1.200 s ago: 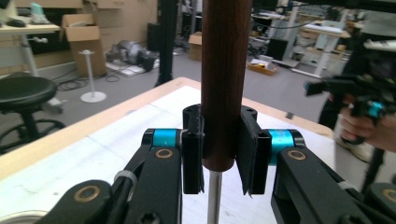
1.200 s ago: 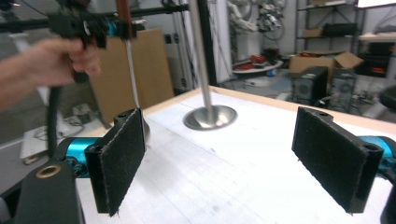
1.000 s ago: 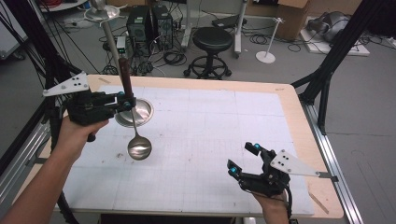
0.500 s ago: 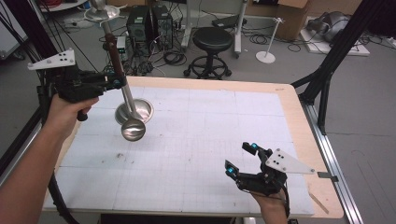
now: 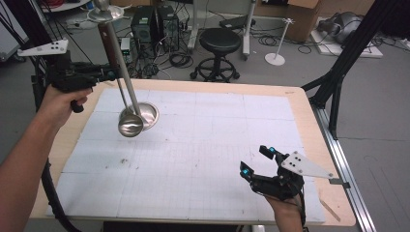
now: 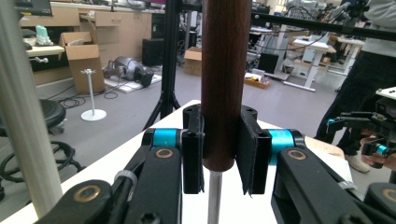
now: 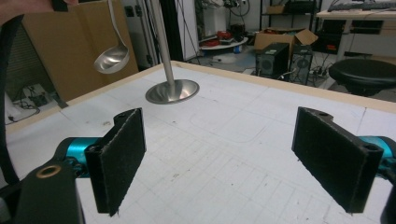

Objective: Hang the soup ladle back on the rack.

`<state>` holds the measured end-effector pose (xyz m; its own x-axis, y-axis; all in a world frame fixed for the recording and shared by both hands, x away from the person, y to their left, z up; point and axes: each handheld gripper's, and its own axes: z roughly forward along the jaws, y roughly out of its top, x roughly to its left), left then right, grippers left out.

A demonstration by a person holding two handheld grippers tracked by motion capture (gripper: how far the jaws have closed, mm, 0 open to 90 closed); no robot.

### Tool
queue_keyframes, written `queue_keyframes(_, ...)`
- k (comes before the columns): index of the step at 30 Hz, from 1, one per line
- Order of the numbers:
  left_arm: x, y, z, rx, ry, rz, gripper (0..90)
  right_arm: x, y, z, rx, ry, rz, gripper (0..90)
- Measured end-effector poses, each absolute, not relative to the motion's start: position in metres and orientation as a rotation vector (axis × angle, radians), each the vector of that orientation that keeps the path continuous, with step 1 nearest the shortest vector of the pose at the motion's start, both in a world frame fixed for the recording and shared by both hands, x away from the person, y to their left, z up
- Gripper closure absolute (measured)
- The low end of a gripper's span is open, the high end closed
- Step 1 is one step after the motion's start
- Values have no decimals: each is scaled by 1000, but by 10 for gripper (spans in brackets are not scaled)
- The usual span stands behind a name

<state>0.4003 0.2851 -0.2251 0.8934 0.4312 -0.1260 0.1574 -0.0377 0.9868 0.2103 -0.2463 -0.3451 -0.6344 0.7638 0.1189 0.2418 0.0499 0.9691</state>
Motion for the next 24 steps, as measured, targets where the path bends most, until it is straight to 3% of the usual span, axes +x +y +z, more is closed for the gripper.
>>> queue_keyframes(24,421,295,-230,1586,492,188,736,214,-232,-338,993,1926,1623,163)
